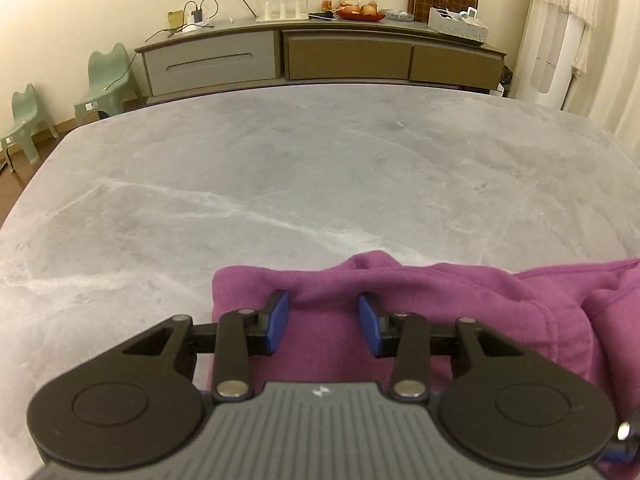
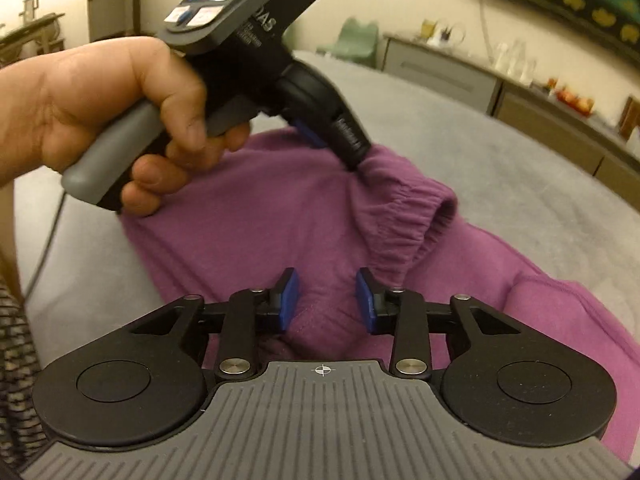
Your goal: Fold clothes
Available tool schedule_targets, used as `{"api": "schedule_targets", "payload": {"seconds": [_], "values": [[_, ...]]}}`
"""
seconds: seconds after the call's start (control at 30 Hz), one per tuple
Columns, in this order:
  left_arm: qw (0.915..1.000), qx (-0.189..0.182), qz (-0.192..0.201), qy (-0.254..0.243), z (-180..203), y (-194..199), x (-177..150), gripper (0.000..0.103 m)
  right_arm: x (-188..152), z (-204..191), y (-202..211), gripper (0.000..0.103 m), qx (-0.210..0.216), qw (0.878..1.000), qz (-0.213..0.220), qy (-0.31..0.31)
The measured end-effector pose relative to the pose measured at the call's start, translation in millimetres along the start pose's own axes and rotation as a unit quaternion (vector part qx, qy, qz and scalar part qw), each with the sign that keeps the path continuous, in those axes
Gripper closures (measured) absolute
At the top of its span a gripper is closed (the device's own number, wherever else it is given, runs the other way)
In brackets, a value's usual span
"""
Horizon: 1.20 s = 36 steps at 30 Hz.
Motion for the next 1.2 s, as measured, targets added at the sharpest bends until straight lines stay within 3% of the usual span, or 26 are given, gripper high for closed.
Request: {"api": "schedule_targets", "payload": {"seconds": [0.07,0.2,0.3,0.37,0.47,0.5,0.57,0.7,0.8,0.87,0.93,1.03,1.1,1.2], "values": [[0.9998,-0.008,0.018,0.001,-0.3,21.3,1.4,0.065,13.0,10.8,16.8,0.067,0.004,1.0,0.01,-0.023],[0.9985,-0.009,0.049,-0.023,0.1,62.2,-17.0,0.062,27.8,36.9,29.3,0.065,-0.048,0.995,0.067,-0.049],[0.9987,0.024,0.032,-0.033,-9.4,70.3,-48.2,0.062,20.8,60.7,-11.4,0.061,-0.055,0.997,-0.003,-0.059],[0.9981,0.046,0.024,-0.032,-16.8,72.4,-68.0,0.062,20.7,71.7,-11.9,0.055,-0.035,0.996,-0.008,-0.084],[0.9977,0.056,0.027,-0.025,-22.5,78.6,-90.1,0.061,2.3,78.5,54.3,0.05,-0.005,0.992,0.025,-0.123],[0.9981,0.051,0.026,-0.024,-21.8,79.8,-96.6,0.06,-5.9,81.2,85.2,0.042,0.003,0.992,0.039,-0.12],[0.998,0.052,0.01,-0.033,-11.6,79.4,-106.1,0.061,-18.5,95.8,131.6,0.037,0.003,0.993,0.05,-0.107],[0.996,0.055,0.007,-0.07,29.3,98.0,-118.4,0.064,-61.6,154.3,226.4,0.02,-0.056,0.989,0.049,-0.129],[0.9973,0.04,0.021,-0.058,47.0,109.2,-106.9,0.062,-123.4,202.4,295.5,0.017,-0.091,0.972,0.038,-0.211],[0.9978,0.031,0.03,-0.049,58.6,116.7,-99.0,0.058,-160.1,229.2,316.0,0.017,-0.073,0.956,0.018,-0.283],[0.9982,0.021,0.04,-0.041,70.1,124.1,-91.0,0.059,-178.2,241.8,317.8,0.017,-0.028,0.941,0.004,-0.336],[0.9981,0.007,0.054,-0.028,87.5,135.4,-79.1,0.056,-186.7,242.8,319.4,0.014,0.025,0.943,0.022,-0.33],[0.9978,-0.003,0.063,-0.019,99.0,142.9,-71.1,0.042,-195.4,238.3,318.9,0.021,0.016,0.953,0.019,-0.302],[0.9968,-0.017,0.077,-0.006,116.4,154.1,-59.1,0.025,-192.9,228.5,330.6,0.087,0.019,0.964,0.018,-0.265]]}}
Point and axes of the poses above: each gripper's, at about its wrist camera, not at the fingertips, and y roughly against the way its jaws point, z to its right, x to its top, the point moved 2 cm from there along -y, roughly the way its jaws point, and after that the axes turned 2 degrees about x, right-handed, at the moved point
